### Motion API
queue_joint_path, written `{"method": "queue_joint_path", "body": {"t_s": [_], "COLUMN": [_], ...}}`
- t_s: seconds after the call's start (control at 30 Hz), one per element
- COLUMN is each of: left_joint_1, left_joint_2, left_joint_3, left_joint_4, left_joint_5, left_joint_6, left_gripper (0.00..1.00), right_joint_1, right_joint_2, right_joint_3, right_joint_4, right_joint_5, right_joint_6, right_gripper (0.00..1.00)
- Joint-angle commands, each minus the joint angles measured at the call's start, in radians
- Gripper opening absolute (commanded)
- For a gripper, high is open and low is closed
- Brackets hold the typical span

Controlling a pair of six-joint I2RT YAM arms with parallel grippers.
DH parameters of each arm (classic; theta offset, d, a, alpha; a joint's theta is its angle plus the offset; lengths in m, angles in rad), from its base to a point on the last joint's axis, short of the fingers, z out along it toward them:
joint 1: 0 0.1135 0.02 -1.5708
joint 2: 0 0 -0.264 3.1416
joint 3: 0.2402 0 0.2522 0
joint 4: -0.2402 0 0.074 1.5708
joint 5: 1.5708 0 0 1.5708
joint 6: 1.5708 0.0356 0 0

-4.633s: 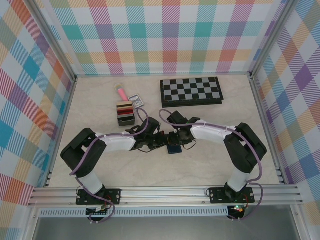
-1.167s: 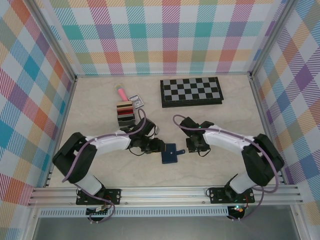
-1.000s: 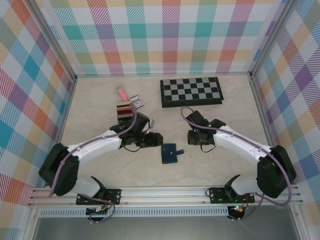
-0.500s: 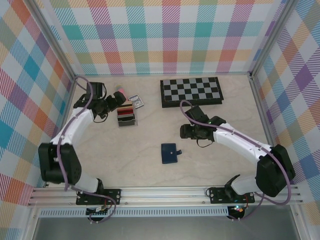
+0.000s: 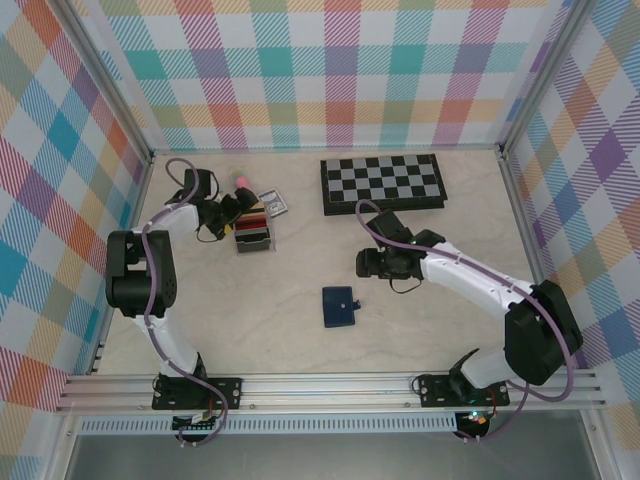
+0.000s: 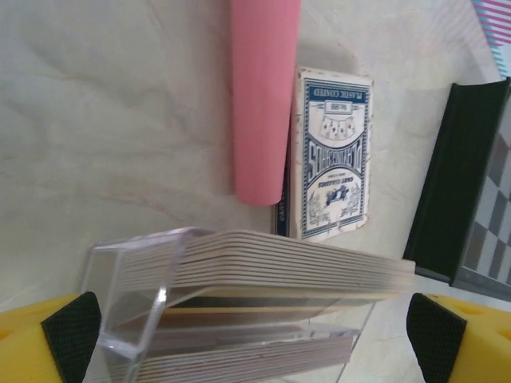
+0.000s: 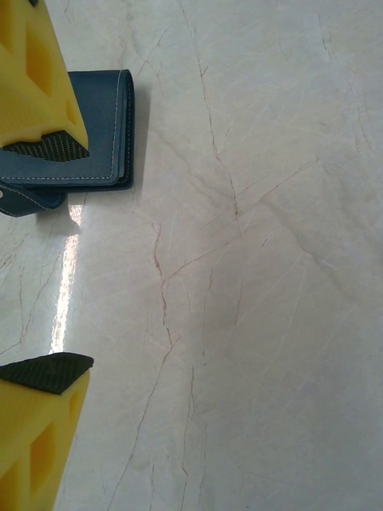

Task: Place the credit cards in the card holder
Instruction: Move the storage box to the center of the table.

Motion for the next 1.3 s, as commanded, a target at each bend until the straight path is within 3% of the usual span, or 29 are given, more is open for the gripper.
{"method": "queue_joint_path", "body": {"t_s": [0.0, 0.27, 0.47, 0.73, 1.1, 1.2, 1.27], "left_joint_1": [0.008, -0.067, -0.194, -0.368, -0.552, -0.573, -0.570], "left_joint_2": [0.031, 0.044, 0.106, 0.214, 0.443, 0.455, 0.411], "left_joint_3": [0.029, 0.029, 0.120, 0.252, 0.641, 0.710, 0.697], "left_joint_4": [0.107, 0.070, -0.046, -0.104, -0.295, -0.340, -0.347], "left_joint_5": [0.153, 0.256, 0.283, 0.311, 0.375, 0.343, 0.249], "left_joint_6": [-0.010, 0.085, 0.198, 0.208, 0.256, 0.259, 0.241], "left_gripper": [1.00, 1.00, 1.00, 1.00, 1.00, 1.00, 1.00], "right_joint_1": [-0.003, -0.011, -0.039, -0.140, -0.278, -0.299, -0.301], "right_joint_2": [0.022, 0.052, 0.059, -0.008, -0.162, -0.191, -0.212], "right_joint_3": [0.002, 0.000, -0.017, -0.133, -0.257, -0.249, -0.232], "right_joint_4": [0.002, 0.031, 0.070, 0.137, 0.123, 0.094, 0.082], "right_joint_5": [-0.014, -0.034, -0.097, -0.218, -0.279, -0.262, -0.246], "right_joint_6": [0.009, 0.010, 0.016, 0.065, 0.077, 0.061, 0.036], "right_gripper": [0.67, 0.67, 0.66, 0.64, 0.63, 0.63, 0.64]}}
